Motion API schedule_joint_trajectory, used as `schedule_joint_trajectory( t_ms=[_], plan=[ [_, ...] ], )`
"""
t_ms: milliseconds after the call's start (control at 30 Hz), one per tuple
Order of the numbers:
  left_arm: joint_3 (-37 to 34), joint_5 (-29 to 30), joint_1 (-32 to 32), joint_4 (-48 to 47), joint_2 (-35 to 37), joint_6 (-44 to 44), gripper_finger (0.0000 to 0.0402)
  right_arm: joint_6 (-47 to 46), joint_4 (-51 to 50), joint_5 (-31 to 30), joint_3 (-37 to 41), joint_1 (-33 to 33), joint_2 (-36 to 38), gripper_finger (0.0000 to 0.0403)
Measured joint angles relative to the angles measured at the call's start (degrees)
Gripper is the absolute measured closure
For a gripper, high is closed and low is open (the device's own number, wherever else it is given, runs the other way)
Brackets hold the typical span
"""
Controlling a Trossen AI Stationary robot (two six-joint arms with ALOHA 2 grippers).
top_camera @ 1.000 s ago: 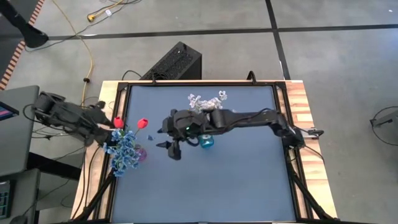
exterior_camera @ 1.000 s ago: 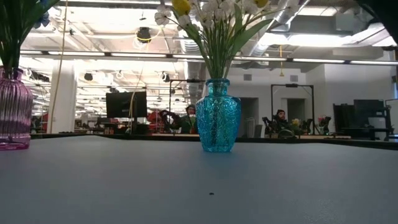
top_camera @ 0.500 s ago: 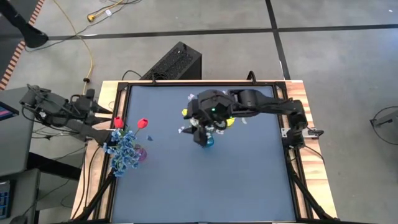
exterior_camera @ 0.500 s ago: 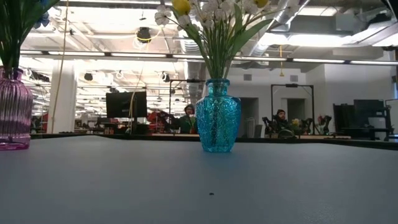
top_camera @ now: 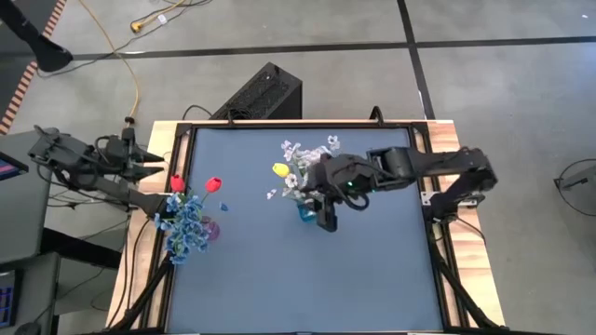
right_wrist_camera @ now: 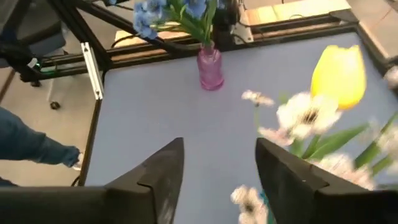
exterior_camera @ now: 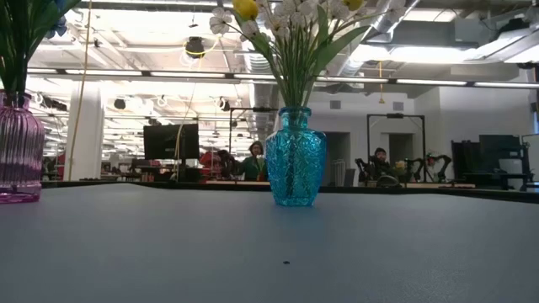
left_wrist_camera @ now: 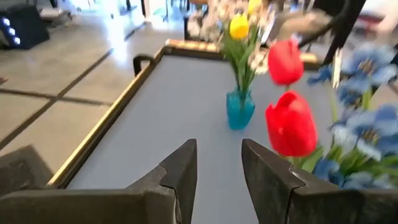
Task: Sort flowers into vase by color
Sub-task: Adjust the blue vase
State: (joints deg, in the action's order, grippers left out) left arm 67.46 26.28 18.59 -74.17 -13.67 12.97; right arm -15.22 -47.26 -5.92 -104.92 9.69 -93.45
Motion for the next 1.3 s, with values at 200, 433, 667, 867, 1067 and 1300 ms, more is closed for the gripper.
schedule_joint_trajectory(
  t_ms=[200, 433, 667, 867, 1067, 1300],
  plan=[
    [0.2, 1.1, 0.0, 1.7, 0.7, -0.3, 0.0288, -5.0, 16.2, -0.3, 19.2, 3.9, 8.9, 0.0272],
    [0.2, 2.2, 0.0, 1.7, 0.7, 0.0, 0.0288, -9.9, 31.3, -5.1, 40.8, 10.0, 19.3, 0.0381],
    [0.2, 3.9, 0.1, 1.7, 0.7, 0.6, 0.0288, -12.0, 45.3, -8.0, 52.9, 9.6, 26.0, 0.0369],
    [0.2, 4.4, 0.2, 1.7, 0.7, 1.3, 0.0288, -10.4, 51.5, -3.8, 53.8, 6.4, 25.6, 0.0386],
    [0.2, 4.4, 0.2, 1.7, 0.7, 1.4, 0.0288, -10.2, 59.1, -1.7, 53.7, 3.3, 25.0, 0.0366],
    [0.2, 3.5, 0.2, 1.7, 0.7, 2.3, 0.0288, -13.3, 60.5, -1.6, 53.4, 1.4, 25.7, 0.0331]
  ],
)
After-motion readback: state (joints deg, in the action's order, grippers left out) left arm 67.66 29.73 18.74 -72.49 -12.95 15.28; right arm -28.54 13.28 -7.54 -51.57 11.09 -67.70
